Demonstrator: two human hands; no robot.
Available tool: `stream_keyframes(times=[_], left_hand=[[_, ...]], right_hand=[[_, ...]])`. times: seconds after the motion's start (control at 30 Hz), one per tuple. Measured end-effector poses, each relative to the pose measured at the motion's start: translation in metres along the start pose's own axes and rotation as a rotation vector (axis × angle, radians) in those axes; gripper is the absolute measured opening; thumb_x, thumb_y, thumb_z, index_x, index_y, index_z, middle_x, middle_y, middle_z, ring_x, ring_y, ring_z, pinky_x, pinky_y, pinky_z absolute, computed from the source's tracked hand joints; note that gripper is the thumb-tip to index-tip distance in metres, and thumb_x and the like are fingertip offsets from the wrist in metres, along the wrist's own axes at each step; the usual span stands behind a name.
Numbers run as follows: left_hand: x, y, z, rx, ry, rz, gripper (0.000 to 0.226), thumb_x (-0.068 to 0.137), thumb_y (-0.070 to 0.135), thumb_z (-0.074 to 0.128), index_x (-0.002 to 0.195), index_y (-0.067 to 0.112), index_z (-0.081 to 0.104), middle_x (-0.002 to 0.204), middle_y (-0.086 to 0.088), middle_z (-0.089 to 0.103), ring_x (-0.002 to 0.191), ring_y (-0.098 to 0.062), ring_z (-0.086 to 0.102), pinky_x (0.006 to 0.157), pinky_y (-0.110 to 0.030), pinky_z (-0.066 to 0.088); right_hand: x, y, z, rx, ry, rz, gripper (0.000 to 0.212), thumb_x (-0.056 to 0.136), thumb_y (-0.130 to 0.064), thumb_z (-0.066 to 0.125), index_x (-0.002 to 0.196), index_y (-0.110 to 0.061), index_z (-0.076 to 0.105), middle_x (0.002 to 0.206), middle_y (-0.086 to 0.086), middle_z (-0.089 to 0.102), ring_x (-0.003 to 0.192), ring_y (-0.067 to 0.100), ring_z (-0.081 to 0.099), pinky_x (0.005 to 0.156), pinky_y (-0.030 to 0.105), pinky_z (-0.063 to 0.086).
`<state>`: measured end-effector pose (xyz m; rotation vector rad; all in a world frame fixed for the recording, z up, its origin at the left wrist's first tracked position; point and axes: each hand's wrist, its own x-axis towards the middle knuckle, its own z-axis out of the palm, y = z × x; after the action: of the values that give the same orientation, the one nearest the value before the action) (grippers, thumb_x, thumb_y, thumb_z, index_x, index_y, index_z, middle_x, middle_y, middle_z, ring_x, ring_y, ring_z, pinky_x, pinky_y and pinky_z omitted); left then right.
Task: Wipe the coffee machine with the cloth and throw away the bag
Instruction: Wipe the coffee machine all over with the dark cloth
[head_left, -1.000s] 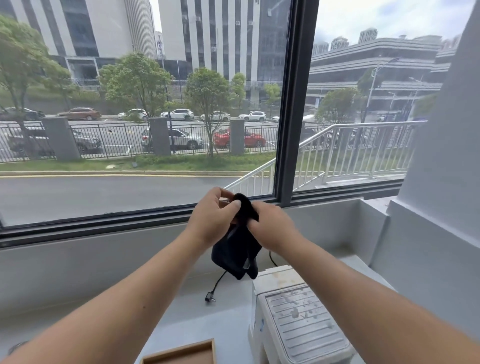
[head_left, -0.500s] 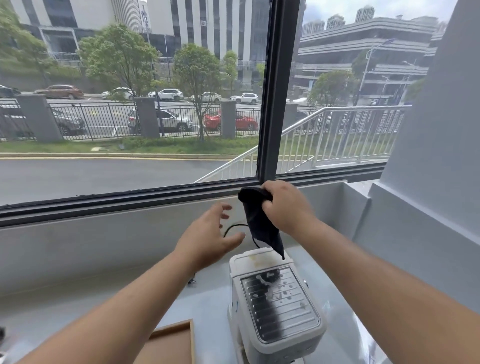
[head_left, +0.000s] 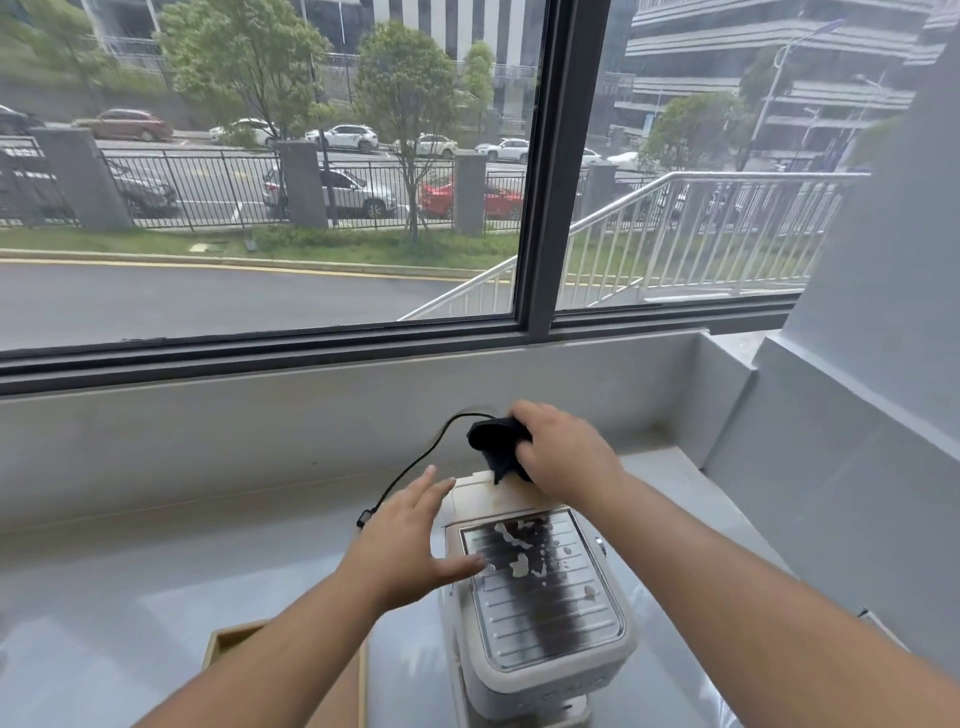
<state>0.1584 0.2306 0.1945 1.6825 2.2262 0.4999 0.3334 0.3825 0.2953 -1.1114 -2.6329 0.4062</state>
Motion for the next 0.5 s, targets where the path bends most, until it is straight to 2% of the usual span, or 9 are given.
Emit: stream_keyframes(times=[0.1, 0.2, 0.3, 0.37, 0.4, 0.47, 0.5], left_hand=[[0.000, -0.005, 0.012, 0.025, -0.015, 0.010, 0.131, 0.053, 0.110, 0.038, 0.164, 0.044, 0.016, 0.175, 0.019, 0.001, 0.159, -0.013, 0.018, 0.125, -0.041, 0.029], [0.002, -0.009, 0.019, 0.009, -0.012, 0.025, 0.125, 0.062, 0.103, 0.048, 0.166, 0.043, 0.011, 0.176, 0.018, 0.002, 0.159, -0.014, 0.018, 0.125, -0.041, 0.030], [0.003, -0.010, 0.022, -0.009, 0.003, 0.072, 0.120, 0.066, 0.095, 0.059, 0.165, 0.048, 0.008, 0.173, 0.020, 0.016, 0.153, -0.015, 0.029, 0.119, -0.043, 0.039], [0.004, -0.010, 0.023, -0.012, 0.016, 0.111, 0.118, 0.064, 0.093, 0.064, 0.162, 0.048, 0.016, 0.166, 0.021, 0.027, 0.146, -0.015, 0.037, 0.112, -0.041, 0.043], [0.004, -0.009, 0.023, -0.005, 0.012, 0.132, 0.117, 0.063, 0.094, 0.064, 0.161, 0.047, 0.020, 0.163, 0.020, 0.031, 0.143, -0.016, 0.039, 0.112, -0.041, 0.042], [0.004, -0.006, 0.026, 0.002, -0.003, 0.154, 0.116, 0.062, 0.094, 0.064, 0.159, 0.045, 0.024, 0.160, 0.017, 0.035, 0.142, -0.017, 0.040, 0.115, -0.038, 0.040], [0.004, -0.005, 0.028, -0.006, -0.012, 0.151, 0.118, 0.062, 0.093, 0.065, 0.160, 0.043, 0.023, 0.161, 0.016, 0.036, 0.143, -0.017, 0.041, 0.115, -0.037, 0.038]], right_hand=[[-0.004, 0.000, 0.017, 0.006, -0.069, -0.002, 0.018, 0.093, -0.023, 0.051, 0.111, -0.023, 0.055, 0.109, 0.006, 0.069, 0.095, 0.036, 0.062, 0.073, 0.040, 0.047], [-0.006, 0.000, 0.035, 0.020, -0.129, 0.007, 0.013, 0.093, -0.025, 0.050, 0.106, -0.024, 0.052, 0.100, 0.007, 0.069, 0.088, 0.035, 0.062, 0.067, 0.039, 0.043], [-0.009, 0.000, 0.053, 0.036, -0.184, 0.021, 0.014, 0.093, -0.026, 0.049, 0.107, -0.026, 0.052, 0.095, 0.006, 0.069, 0.087, 0.034, 0.062, 0.067, 0.040, 0.047], [-0.011, 0.001, 0.064, 0.042, -0.194, 0.028, 0.025, 0.093, -0.027, 0.048, 0.116, -0.029, 0.058, 0.107, 0.006, 0.070, 0.102, 0.034, 0.062, 0.079, 0.041, 0.052], [-0.012, 0.001, 0.070, 0.033, -0.198, 0.027, 0.033, 0.094, -0.027, 0.048, 0.124, -0.032, 0.060, 0.120, 0.005, 0.069, 0.116, 0.034, 0.059, 0.090, 0.042, 0.050], [-0.015, 0.003, 0.081, -0.011, -0.236, 0.011, 0.047, 0.098, -0.026, 0.045, 0.142, -0.036, 0.057, 0.153, 0.004, 0.054, 0.144, 0.034, 0.041, 0.114, 0.046, 0.034], [-0.016, 0.005, 0.085, -0.037, -0.258, -0.002, 0.051, 0.099, -0.026, 0.044, 0.148, -0.037, 0.052, 0.163, 0.003, 0.042, 0.151, 0.034, 0.030, 0.121, 0.046, 0.024]])
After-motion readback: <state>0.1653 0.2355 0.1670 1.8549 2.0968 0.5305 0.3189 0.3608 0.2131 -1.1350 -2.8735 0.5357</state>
